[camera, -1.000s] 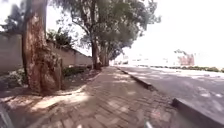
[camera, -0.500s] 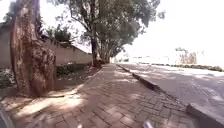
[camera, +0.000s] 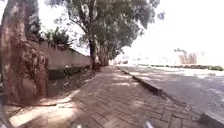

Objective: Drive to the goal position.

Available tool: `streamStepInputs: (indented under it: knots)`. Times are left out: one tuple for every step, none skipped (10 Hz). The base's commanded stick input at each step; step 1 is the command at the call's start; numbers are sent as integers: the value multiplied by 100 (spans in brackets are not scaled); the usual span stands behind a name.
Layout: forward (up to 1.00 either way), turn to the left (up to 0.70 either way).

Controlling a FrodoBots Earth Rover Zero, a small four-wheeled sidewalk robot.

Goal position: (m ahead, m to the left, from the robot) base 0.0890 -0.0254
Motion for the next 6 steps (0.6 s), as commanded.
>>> streamStepInputs:
  knots:
    - [70,0]
    - [70,0]
    - [70,0]
    - [70,0]
    - [70,0]
    - [70,0]
